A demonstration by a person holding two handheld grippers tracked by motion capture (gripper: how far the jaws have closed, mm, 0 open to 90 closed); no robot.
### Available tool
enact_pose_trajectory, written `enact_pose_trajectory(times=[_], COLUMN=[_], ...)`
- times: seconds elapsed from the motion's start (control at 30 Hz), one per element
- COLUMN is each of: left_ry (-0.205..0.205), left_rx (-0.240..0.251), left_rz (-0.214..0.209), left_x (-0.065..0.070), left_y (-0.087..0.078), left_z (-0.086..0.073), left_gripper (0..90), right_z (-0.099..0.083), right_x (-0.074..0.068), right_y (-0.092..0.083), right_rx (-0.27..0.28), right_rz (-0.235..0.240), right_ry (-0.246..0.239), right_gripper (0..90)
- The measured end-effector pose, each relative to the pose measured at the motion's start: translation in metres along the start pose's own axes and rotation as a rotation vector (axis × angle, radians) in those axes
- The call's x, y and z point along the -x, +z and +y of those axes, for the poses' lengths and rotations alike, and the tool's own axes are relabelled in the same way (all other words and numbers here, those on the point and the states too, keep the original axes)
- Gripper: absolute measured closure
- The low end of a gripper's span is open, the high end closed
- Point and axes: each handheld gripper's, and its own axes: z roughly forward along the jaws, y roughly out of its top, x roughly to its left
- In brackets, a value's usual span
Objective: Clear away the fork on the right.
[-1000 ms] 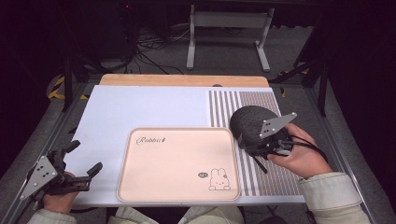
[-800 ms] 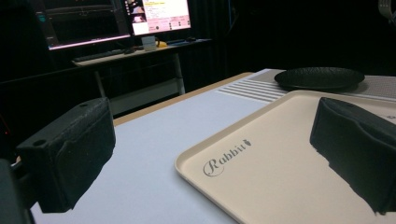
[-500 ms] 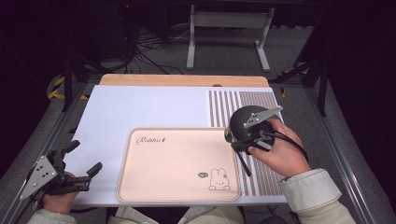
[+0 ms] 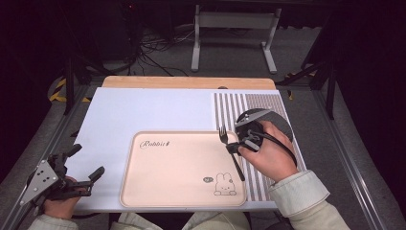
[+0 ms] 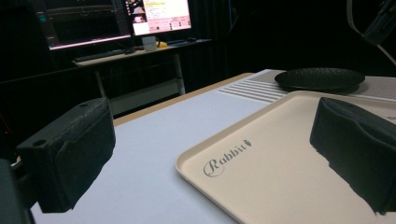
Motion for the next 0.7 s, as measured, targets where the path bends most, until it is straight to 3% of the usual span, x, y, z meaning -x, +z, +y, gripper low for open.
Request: enact_pose_trajectory(times=[0.43,0.7], left_ry=[0.002,0.004], left_rx=[-0.001,0.0], left_rz=[0.0,-0.001], left_x=[0.0,0.0], left_y=[0.0,0.0], left_z=[0.0,0.0], left_gripper=[0.8,0.8], right_z=[0.01,0.013], right_x=[0.001,0.004], right_y=[0.022,0.037], right_rx=[-0.046,-0.074], right_rz=[-0.031,-0.027], right_ry=[0.154,0.169], right_gripper=[87.5,87.5])
